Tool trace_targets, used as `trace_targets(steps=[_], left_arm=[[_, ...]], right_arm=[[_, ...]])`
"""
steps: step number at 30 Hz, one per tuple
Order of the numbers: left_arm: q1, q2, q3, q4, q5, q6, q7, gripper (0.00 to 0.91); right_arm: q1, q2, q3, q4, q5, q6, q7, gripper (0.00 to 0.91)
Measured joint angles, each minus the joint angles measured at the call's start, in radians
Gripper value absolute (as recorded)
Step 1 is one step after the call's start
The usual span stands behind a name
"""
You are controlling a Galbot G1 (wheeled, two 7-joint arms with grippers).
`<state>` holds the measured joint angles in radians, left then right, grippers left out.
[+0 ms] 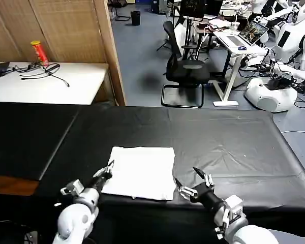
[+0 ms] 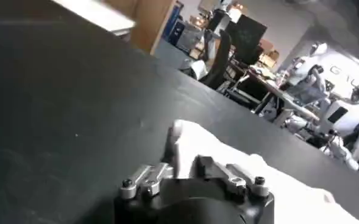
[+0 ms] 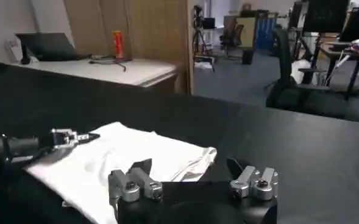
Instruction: Fold and organize the clothes.
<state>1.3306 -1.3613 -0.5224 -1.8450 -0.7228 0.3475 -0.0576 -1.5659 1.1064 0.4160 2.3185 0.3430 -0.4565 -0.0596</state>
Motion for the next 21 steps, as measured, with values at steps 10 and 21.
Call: trace_targets(steps=[10,21], left_arm=[[-0.004,0.100,-0.029,-0.069,0.213,0.078,-0.037,0.000],[0.050,0.408,-0.150,-0.161,0.176,0.159,-0.055,0.000]], right_arm=[[0.021,0.021,0.041,-0.029,-0.001,-0.002,0.019,0.878],[0.051,0.044,0.044,-0.078,-0.011,-0.003,0.026,0.878]])
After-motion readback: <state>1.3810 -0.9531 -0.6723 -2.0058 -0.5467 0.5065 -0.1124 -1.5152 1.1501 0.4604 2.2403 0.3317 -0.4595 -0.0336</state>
